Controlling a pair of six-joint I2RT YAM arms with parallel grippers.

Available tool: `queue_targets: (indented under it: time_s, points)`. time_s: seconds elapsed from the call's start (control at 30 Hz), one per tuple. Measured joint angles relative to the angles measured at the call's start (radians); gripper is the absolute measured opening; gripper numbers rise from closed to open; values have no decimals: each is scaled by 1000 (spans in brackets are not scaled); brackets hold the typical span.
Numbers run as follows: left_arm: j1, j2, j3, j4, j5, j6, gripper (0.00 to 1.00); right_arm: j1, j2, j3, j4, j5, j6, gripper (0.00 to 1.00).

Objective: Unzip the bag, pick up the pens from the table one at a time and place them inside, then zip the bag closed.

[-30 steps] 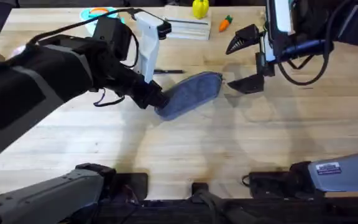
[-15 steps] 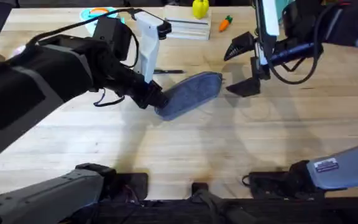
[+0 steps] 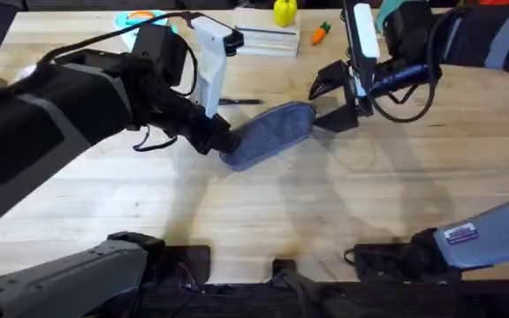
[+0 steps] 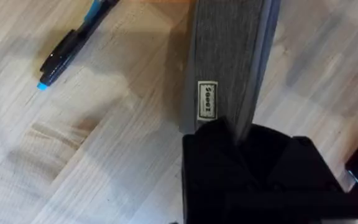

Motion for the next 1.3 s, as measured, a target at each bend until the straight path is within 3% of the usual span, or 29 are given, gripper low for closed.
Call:
queue_targets:
  time_s: [0.33, 0.47, 0.9, 1.3]
  points:
    - [0, 0, 0, 1, -2, 0, 43, 0, 0, 0, -20, 6, 0, 301]
    - [0, 0, 0, 1, -3, 0, 43, 0, 0, 0, -21, 17, 2, 52]
    - [0, 0, 0, 1, -3, 0, 43, 1, -14, 0, -24, 29, 3, 34]
    - [0, 0, 0, 2, -2, 0, 43, 4, -191, 0, -24, 48, 0, 34]
